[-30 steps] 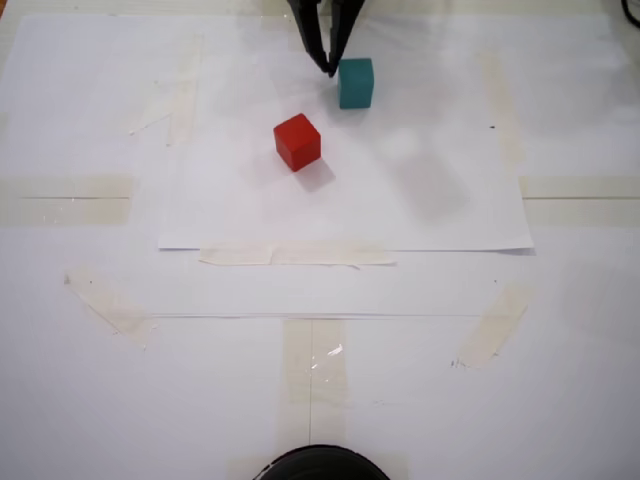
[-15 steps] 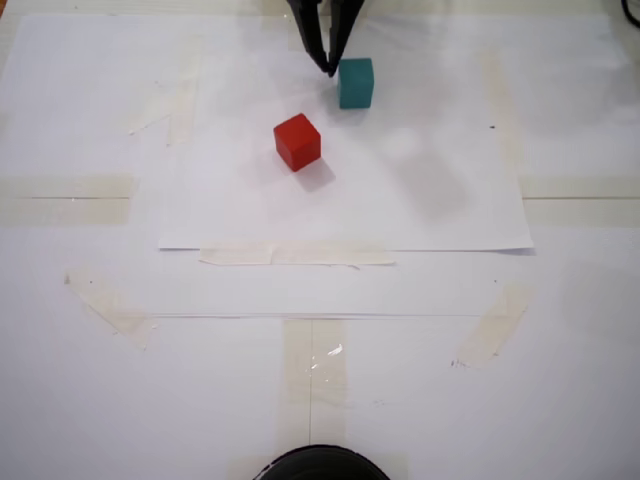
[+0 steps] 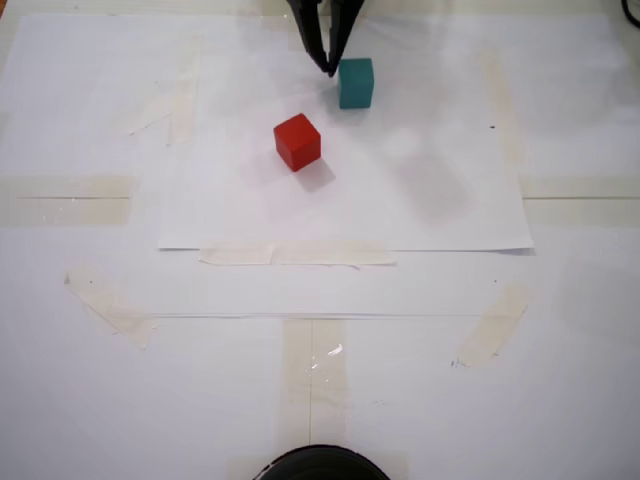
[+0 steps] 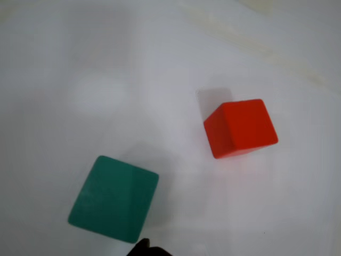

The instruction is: Put the red cube on the top of the blue cube.

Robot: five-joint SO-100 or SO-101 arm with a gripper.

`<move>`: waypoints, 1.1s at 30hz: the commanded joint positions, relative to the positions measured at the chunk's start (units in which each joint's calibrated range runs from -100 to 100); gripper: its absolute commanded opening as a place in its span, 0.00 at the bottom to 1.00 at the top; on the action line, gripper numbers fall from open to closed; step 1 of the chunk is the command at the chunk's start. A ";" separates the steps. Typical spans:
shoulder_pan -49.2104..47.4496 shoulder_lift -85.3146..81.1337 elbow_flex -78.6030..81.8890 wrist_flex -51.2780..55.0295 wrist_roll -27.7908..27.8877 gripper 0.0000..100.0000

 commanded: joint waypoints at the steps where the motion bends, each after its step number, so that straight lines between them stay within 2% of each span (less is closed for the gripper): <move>1: 0.04 -0.64 0.81 0.31 0.34 0.00; 14: 0.12 -0.64 0.81 0.31 0.59 0.00; 20: 0.42 -0.64 0.27 -0.99 -8.89 0.00; 27: 1.18 1.94 -9.54 4.14 -11.62 0.00; 33: 2.16 12.24 -22.70 9.69 -13.38 0.00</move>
